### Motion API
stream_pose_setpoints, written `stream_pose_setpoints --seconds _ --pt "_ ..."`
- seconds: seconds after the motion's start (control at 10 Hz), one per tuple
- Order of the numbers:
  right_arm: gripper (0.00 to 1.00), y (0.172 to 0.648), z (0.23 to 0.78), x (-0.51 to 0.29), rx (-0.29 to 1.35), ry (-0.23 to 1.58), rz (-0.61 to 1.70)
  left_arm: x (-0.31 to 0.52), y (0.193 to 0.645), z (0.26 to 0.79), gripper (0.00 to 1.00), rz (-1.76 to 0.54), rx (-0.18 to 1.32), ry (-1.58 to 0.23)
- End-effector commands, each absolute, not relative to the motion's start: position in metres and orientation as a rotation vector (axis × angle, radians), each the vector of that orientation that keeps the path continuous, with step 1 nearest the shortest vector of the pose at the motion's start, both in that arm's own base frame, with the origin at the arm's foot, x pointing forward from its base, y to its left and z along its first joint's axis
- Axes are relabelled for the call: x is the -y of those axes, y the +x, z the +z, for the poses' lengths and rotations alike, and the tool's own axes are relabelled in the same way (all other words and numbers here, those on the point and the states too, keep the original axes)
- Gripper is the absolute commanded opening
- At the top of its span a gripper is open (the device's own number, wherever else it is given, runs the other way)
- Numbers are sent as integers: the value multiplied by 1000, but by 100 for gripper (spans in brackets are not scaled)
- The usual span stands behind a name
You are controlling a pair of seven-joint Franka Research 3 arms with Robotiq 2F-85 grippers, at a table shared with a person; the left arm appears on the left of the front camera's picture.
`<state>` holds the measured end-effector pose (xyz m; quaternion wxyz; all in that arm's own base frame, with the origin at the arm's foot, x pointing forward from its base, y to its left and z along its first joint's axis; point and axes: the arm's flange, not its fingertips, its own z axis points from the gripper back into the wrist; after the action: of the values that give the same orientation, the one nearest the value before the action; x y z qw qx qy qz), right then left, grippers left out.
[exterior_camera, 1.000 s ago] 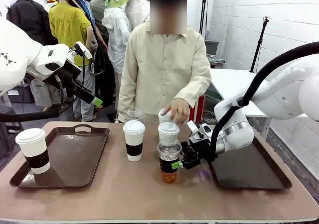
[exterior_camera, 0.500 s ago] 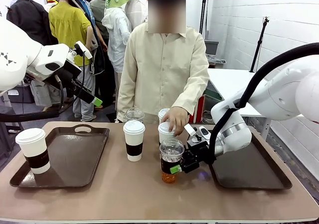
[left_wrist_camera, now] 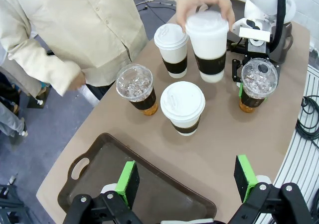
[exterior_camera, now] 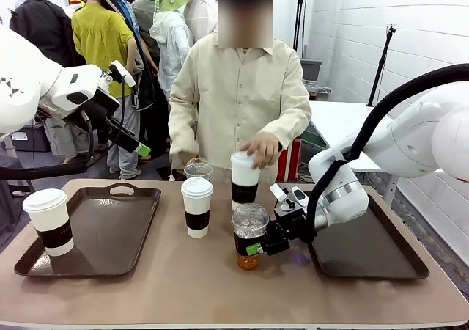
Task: Distribute the coffee onto the tray.
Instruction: Pick up one iced Americano and place it on the right Handle tray.
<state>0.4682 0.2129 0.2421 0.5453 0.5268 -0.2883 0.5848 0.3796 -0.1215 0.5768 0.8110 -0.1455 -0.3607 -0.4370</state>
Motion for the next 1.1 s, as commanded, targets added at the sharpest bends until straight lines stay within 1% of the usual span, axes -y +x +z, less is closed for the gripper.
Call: stream_pose_setpoints --seconds 0.0,0.4,0.6,1.0 --pt "67 471 239 -217 675 1247 1393 121 380 576 100 -932 770 -315" --pt "67 470 245 -214 679 1268 1385 121 380 576 100 -932 770 -315" --pt "67 472 272 -192 709 1236 1351 121 380 576 100 -932 770 -315" --pt "67 470 318 -125 775 1189 1275 121 380 576 100 -932 770 -315"
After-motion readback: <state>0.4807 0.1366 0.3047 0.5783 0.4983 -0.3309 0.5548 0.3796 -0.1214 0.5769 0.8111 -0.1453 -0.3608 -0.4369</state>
